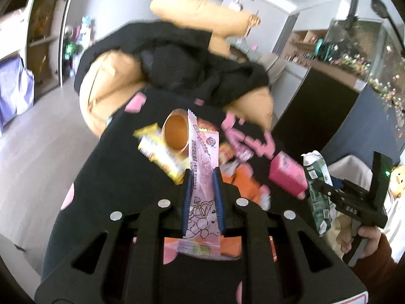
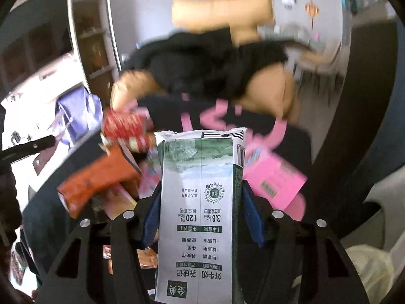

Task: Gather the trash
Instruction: 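Carry the milk carton and pink wrapper to the yellow trash bag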

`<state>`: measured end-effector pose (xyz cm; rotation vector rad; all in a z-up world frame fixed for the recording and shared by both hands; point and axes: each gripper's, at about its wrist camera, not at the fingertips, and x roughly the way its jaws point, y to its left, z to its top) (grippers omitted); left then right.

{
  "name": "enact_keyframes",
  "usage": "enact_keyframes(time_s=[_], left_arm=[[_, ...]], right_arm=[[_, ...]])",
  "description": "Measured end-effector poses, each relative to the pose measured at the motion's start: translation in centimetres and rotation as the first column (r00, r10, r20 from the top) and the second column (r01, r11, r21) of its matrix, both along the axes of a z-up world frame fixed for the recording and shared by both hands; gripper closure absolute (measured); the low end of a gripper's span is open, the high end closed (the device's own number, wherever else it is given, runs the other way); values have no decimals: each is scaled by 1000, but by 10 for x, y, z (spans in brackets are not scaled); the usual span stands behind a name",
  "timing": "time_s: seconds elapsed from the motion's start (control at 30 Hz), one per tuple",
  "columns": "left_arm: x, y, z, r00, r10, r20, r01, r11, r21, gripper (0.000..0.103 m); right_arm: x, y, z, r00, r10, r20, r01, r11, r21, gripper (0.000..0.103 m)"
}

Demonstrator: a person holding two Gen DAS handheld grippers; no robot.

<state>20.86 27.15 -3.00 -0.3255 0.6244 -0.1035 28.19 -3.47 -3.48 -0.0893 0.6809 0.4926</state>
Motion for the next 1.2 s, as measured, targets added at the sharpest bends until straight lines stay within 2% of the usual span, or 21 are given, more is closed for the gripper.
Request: enact_keyframes(time_s=[0.13, 0.27, 0.5, 0.63, 0.83, 0.9, 0.93, 1.1, 1.2], left_arm=[[-14, -26, 32, 995, 4, 102, -6, 1000, 21, 87], [-25, -53, 54, 987, -18, 162, 14, 999, 29, 87], [-36, -108, 75, 972, -79, 220, 78, 997, 15, 87], [-35, -154, 79, 961, -157, 229, 160, 987, 6, 87], [-14, -231, 60, 932, -317, 176, 329, 943, -43, 87], [-6, -261, 46, 912, -384, 146, 396, 915, -70, 87], [0, -281, 36, 894, -430, 127, 442, 893, -86, 87], [15, -345, -5, 838, -544, 49, 545, 829, -127, 87], [23, -374, -23, 810, -586, 13, 581, 799, -153, 87]], right_arm=[[-23, -11, 30, 994, -21, 112, 20, 1000, 9, 48], [-39, -32, 49, 986, -54, 159, 50, 998, 27, 48], [-79, -83, 76, 946, -134, 295, 129, 991, 36, 48], [-95, -122, 87, 921, -193, 337, 187, 981, 50, 48], [-111, -196, 85, 875, -330, 354, 325, 943, 75, 48], [-115, -223, 82, 861, -380, 339, 369, 924, 100, 48], [-117, -231, 80, 854, -397, 336, 384, 917, 108, 48], [-125, -270, 72, 806, -481, 345, 475, 873, 107, 48], [-130, -286, 68, 777, -510, 368, 518, 851, 86, 48]])
